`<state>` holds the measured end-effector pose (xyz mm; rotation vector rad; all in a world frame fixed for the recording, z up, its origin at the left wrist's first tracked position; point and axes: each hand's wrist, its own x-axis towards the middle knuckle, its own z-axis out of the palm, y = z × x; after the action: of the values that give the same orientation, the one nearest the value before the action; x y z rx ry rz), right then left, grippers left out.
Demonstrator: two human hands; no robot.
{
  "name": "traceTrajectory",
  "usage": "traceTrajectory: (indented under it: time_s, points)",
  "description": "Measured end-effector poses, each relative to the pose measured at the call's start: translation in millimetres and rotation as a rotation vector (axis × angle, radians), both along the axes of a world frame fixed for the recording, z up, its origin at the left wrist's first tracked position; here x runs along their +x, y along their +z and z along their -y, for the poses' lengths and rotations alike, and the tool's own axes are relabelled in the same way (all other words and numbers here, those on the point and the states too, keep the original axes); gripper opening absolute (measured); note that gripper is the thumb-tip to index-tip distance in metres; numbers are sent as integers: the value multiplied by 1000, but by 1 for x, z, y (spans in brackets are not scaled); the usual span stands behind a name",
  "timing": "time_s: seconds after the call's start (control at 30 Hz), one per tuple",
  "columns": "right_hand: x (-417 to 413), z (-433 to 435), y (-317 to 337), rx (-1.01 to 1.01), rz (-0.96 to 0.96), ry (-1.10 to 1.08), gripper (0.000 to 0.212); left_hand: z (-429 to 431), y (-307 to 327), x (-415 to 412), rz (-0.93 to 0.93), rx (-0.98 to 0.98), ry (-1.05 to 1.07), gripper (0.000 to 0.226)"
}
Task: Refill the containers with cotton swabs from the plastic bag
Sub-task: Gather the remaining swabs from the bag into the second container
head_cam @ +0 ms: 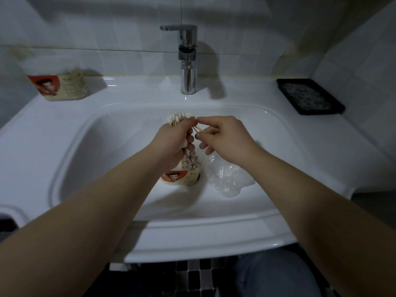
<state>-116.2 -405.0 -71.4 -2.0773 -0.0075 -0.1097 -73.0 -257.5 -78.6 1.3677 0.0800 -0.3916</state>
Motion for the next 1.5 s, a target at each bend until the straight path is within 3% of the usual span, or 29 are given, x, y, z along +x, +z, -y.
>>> traceTrajectory:
  time_s: [0.1, 0.23, 0.47, 0.67, 0.83, 0.93, 1.03, 1.17, 1.23, 1.33, 1.43, 1.5]
  points:
    - [-4, -1, 3, -57, -13, 48, 57, 0, 1, -1, -22, 25, -11, 22]
    - [-7, 1, 6, -128, -22, 100, 89, -1, 5, -2, -52, -17, -4, 22]
    - [-5, 7, 0, -377, 40, 244, 125, -5, 10, -8, -151, -110, -234, 20]
    - [-2, 6, 4, -518, 149, 258, 106, -3, 6, -11, -236, -14, -372, 29]
    - [-6, -2, 1, -549, 50, 327, 139, -4, 8, -13, -259, -87, -321, 20]
    - [-4, -6, 2, -654, 122, 299, 121, -5, 5, -12, -241, -52, -319, 25]
    - [-3, -3, 5, -560, 178, 255, 96, -4, 8, -13, -216, -3, -364, 27]
    - [-4, 2, 2, -448, 122, 272, 104, -3, 7, -13, -189, 18, -380, 31]
    - [-4, 4, 2, -352, 89, 252, 106, -3, 6, -14, -114, 75, -331, 22]
    - [-5, 5, 8, -234, 109, 136, 83, -6, 7, -13, 66, 204, -273, 8]
    - [-8, 1, 14, -208, 73, 58, 64, -12, 13, -14, 293, 416, -304, 14]
    - [-11, -7, 19, -172, 5, 66, 59, -15, 20, -15, 355, 454, -363, 19]
